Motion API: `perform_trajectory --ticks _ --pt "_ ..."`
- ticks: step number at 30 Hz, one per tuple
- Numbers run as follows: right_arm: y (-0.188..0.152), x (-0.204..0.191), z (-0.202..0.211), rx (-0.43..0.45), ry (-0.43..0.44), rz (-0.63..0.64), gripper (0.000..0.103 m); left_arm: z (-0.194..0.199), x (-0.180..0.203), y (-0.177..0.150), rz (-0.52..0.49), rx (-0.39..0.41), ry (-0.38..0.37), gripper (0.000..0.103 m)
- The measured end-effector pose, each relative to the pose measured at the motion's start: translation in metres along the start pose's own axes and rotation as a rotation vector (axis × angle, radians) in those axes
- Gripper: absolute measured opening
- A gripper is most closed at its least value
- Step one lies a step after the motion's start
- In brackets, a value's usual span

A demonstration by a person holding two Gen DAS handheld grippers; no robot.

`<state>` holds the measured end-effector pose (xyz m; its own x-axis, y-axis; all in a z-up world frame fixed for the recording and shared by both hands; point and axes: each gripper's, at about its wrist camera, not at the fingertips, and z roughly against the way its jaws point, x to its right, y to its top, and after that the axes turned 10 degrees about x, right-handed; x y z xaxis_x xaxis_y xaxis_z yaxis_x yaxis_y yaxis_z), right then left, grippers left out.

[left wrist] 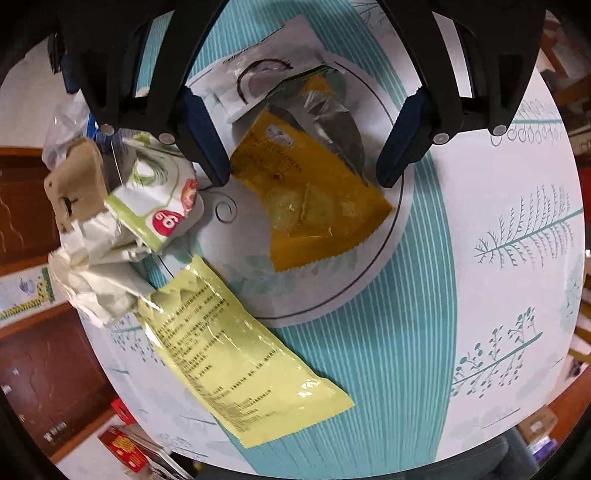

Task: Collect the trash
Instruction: 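Grasp the orange snack bag with the left gripper while the right gripper grasps the blue milk carton, then carry the snack bag and milk carton over the trash bin with both grippers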

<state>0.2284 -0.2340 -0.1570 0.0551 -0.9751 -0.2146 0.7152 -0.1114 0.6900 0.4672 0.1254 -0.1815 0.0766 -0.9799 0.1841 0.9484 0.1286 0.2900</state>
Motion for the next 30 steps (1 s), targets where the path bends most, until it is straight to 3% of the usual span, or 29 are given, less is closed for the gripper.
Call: perform_trajectory --ticks 2,5,7,10,15,18,22,23,24,25,30 --pt "0.001 0.000 -0.006 -0.028 0.002 -0.018 0.056 0.002 0.000 0.000 -0.002 0.019 0.033 0.065" --pt "0.001 -0.004 -0.017 -0.054 -0.029 0.002 0.058 0.005 0.000 0.002 0.009 0.037 -0.034 0.030" --pt "0.001 -0.006 -0.027 -0.084 -0.042 0.024 0.058 0.005 -0.004 0.003 0.009 0.030 -0.033 0.022" --pt "0.001 -0.009 -0.041 -0.119 -0.053 0.029 0.064 0.009 -0.003 -0.001 -0.028 0.063 -0.018 0.018" --pt "0.001 -0.022 -0.058 -0.145 -0.097 0.089 0.066 0.026 -0.010 -0.009 -0.057 0.105 -0.004 0.017" --pt "0.003 -0.020 -0.062 -0.160 -0.096 0.058 0.067 0.045 -0.018 -0.018 -0.100 0.128 0.001 0.017" --pt "0.004 -0.015 -0.055 -0.150 -0.076 -0.001 0.054 0.070 -0.022 -0.029 -0.139 0.154 -0.009 0.017" --pt "0.004 -0.015 -0.049 -0.130 -0.079 -0.009 0.030 0.079 -0.021 -0.033 -0.151 0.165 -0.014 0.017" --pt "0.007 -0.014 -0.039 -0.102 -0.064 -0.021 0.020 0.089 -0.025 -0.037 -0.161 0.173 -0.015 0.017" --pt "0.008 -0.013 -0.032 -0.098 -0.054 -0.042 0.004 0.097 -0.025 -0.042 -0.177 0.184 -0.016 0.017" --pt "-0.003 -0.010 -0.011 -0.108 -0.030 -0.086 0.001 0.137 -0.022 -0.066 -0.256 0.213 -0.025 0.017"
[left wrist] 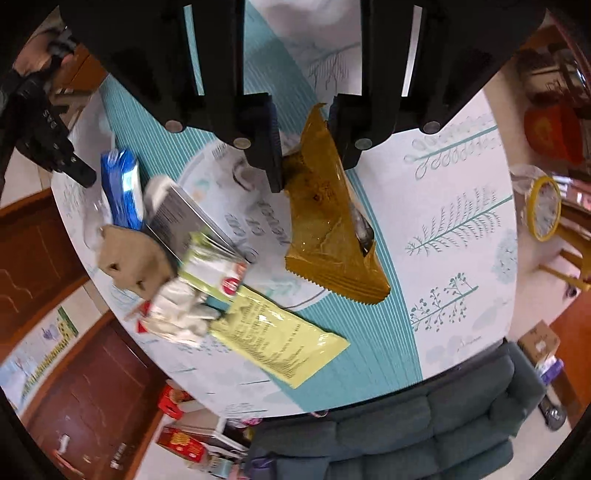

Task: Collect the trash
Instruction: 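Carry the snack bag and milk carton over the trash bin with both grippers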

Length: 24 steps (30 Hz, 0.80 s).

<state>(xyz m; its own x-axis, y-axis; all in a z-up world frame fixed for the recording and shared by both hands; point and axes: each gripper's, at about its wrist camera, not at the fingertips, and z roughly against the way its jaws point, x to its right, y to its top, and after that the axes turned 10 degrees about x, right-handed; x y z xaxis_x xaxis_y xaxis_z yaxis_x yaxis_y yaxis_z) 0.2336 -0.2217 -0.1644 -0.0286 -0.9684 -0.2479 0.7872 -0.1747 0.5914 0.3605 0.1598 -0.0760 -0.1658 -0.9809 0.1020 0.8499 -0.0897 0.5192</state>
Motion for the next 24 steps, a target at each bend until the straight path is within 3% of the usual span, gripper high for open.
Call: perform_trajectory --ticks 4,6,10,19,24 --pt "-0.009 0.019 0.002 0.001 0.060 -0.163 0.002 0.024 0.005 -0.012 -0.016 0.002 -0.016 0.017" --pt "-0.010 0.024 0.005 0.021 0.075 -0.225 0.008 0.031 0.007 -0.017 -0.016 -0.001 -0.025 0.017" --pt "-0.004 0.028 0.004 0.038 0.076 -0.279 0.066 0.038 0.009 -0.023 -0.016 -0.006 -0.037 0.017" --pt "0.005 0.032 -0.045 -0.045 0.044 -0.280 0.067 0.026 0.015 -0.025 -0.016 -0.032 -0.063 0.017" --pt "0.014 0.030 -0.057 -0.025 0.053 -0.260 0.067 0.016 0.017 -0.025 -0.025 -0.051 -0.075 0.017"
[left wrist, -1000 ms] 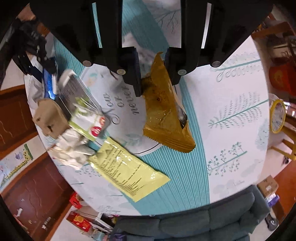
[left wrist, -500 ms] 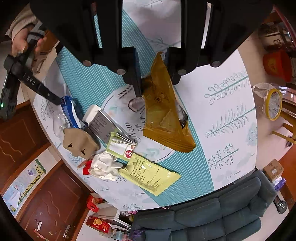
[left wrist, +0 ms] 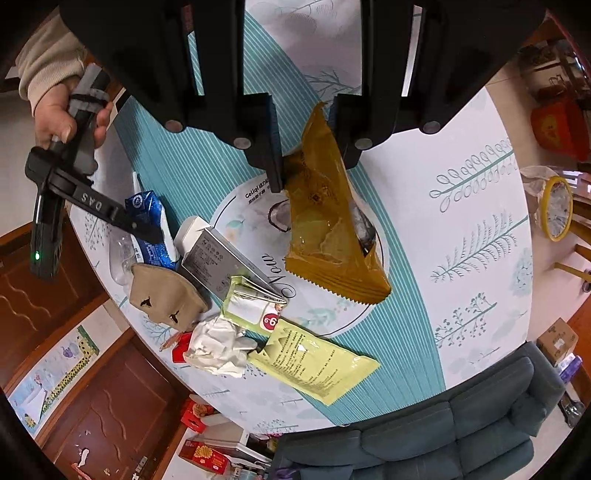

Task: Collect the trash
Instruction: 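Carry the snack bag and milk carton over the trash bin with both grippers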

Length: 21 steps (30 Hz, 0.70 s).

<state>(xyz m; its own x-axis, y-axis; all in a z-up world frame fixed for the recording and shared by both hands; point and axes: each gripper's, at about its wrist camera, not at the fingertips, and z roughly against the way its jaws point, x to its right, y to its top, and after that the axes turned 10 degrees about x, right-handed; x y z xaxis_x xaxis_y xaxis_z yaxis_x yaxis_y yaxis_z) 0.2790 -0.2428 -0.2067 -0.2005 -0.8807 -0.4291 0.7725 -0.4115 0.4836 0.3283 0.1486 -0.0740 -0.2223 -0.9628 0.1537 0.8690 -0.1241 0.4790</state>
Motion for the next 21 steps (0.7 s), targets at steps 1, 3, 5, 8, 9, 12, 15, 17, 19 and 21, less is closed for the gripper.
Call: perform_trajectory --ticks 1,3,5,8,9,12,15,17,19,21 --pt "0.002 -0.002 -0.001 -0.005 -0.007 0.008 0.067 -0.002 0.000 0.000 0.000 -0.003 -0.003 0.017" --pt "0.004 -0.009 -0.005 -0.022 -0.030 0.055 0.066 -0.005 0.001 0.000 -0.001 -0.009 -0.007 0.017" --pt "0.004 -0.020 -0.011 -0.046 -0.050 0.118 0.057 -0.008 0.003 -0.001 -0.003 -0.014 -0.011 0.017" --pt "-0.005 -0.035 -0.009 -0.060 -0.072 0.197 0.054 -0.011 0.007 -0.005 -0.007 -0.025 -0.020 0.017" --pt "-0.009 -0.038 -0.008 -0.064 -0.064 0.200 0.054 -0.011 0.009 -0.006 -0.012 -0.028 -0.023 0.017" --pt "-0.024 -0.036 0.003 -0.067 -0.022 0.164 0.053 -0.009 0.014 -0.012 -0.028 -0.030 -0.030 0.017" --pt "-0.037 -0.028 0.019 -0.060 0.042 0.087 0.053 -0.005 0.018 -0.018 -0.040 -0.034 -0.039 0.017" --pt "-0.046 -0.020 0.033 -0.053 0.077 0.037 0.053 0.000 0.022 -0.022 -0.049 -0.036 -0.046 0.017" --pt "-0.058 -0.012 0.046 -0.047 0.123 -0.026 0.053 0.006 0.026 -0.027 -0.061 -0.034 -0.055 0.017" --pt "-0.066 -0.002 0.060 -0.033 0.171 -0.097 0.053 0.013 0.031 -0.032 -0.071 -0.033 -0.063 0.017"
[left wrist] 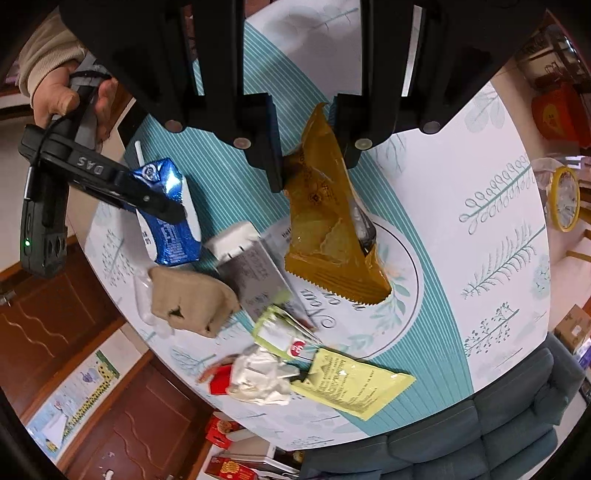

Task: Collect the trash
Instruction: 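Carry the snack bag and milk carton over the trash bin with both grippers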

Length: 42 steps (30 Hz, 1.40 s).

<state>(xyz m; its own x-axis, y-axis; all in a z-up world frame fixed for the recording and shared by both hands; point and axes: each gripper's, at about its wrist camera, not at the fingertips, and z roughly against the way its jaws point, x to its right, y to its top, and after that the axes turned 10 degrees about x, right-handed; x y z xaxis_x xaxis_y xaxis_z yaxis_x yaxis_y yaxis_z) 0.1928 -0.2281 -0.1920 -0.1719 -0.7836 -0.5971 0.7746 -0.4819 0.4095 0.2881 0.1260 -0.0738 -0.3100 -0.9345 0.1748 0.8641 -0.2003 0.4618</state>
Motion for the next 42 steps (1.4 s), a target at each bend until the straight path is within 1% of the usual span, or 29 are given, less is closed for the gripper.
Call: perform_trajectory --ticks 3,6,11,14,17,20,25,29,32,36,39,42 --pt "-0.013 0.011 0.022 0.026 0.056 -0.076 0.053 0.010 0.009 -0.009 -0.018 0.000 -0.014 0.017" --pt "-0.028 0.015 0.040 0.048 0.089 -0.122 0.053 0.019 0.021 -0.021 -0.039 -0.005 -0.028 0.017" --pt "-0.055 0.017 0.077 0.077 0.113 -0.135 0.053 0.032 0.047 -0.046 -0.086 -0.018 -0.065 0.017" --pt "-0.077 0.025 0.108 0.104 0.103 -0.135 0.053 0.037 0.071 -0.065 -0.128 -0.037 -0.103 0.017" --pt "-0.104 0.043 0.146 0.136 0.061 -0.132 0.053 0.037 0.101 -0.085 -0.178 -0.060 -0.145 0.017" --pt "-0.131 0.063 0.179 0.182 -0.007 -0.142 0.053 0.036 0.136 -0.108 -0.241 -0.076 -0.188 0.017" --pt "-0.175 0.104 0.216 0.238 -0.115 -0.187 0.053 0.023 0.196 -0.154 -0.367 -0.090 -0.231 0.017" --pt "-0.212 0.146 0.232 0.250 -0.199 -0.243 0.053 0.000 0.238 -0.192 -0.434 -0.137 -0.255 0.017" --pt "-0.234 0.178 0.236 0.256 -0.240 -0.292 0.053 -0.018 0.265 -0.220 -0.494 -0.148 -0.259 0.017" --pt "-0.258 0.222 0.229 0.257 -0.285 -0.350 0.053 -0.044 0.295 -0.251 -0.558 -0.132 -0.250 0.017" --pt "-0.269 0.252 0.217 0.249 -0.312 -0.381 0.053 -0.073 0.310 -0.267 -0.556 -0.157 -0.231 0.017" --pt "-0.270 0.280 0.196 0.231 -0.337 -0.400 0.053 -0.107 0.320 -0.281 -0.534 -0.183 -0.210 0.017"
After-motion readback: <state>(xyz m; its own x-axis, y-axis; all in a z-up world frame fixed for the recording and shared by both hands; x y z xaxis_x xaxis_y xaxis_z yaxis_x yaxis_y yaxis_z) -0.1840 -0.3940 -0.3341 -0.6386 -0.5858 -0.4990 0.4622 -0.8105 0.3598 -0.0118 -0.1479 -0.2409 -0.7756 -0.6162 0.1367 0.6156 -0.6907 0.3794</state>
